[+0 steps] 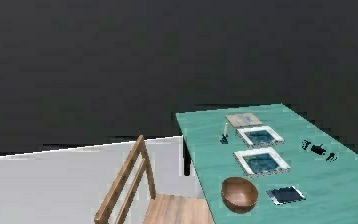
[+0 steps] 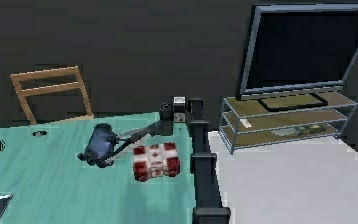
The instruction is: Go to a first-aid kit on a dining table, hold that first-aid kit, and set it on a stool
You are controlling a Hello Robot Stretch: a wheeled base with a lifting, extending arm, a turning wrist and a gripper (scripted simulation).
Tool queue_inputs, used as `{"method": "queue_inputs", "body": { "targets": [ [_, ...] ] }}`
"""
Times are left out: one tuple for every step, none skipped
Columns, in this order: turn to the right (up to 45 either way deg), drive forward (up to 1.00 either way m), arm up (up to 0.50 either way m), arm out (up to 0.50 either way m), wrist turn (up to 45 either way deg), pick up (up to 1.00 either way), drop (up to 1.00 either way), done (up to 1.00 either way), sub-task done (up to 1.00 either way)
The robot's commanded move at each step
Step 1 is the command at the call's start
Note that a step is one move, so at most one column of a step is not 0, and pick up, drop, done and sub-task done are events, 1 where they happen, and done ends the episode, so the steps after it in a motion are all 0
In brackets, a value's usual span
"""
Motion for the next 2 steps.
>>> {"method": "queue_inputs", "body": {
  "targets": [
    [0.0,0.00,0.00,0.00,42.0,0.00,0.00,0.00,0.00],
    [0.0,0.00,-0.30,0.00,0.0,0.00,0.00,0.00,0.00]
  ]
}}
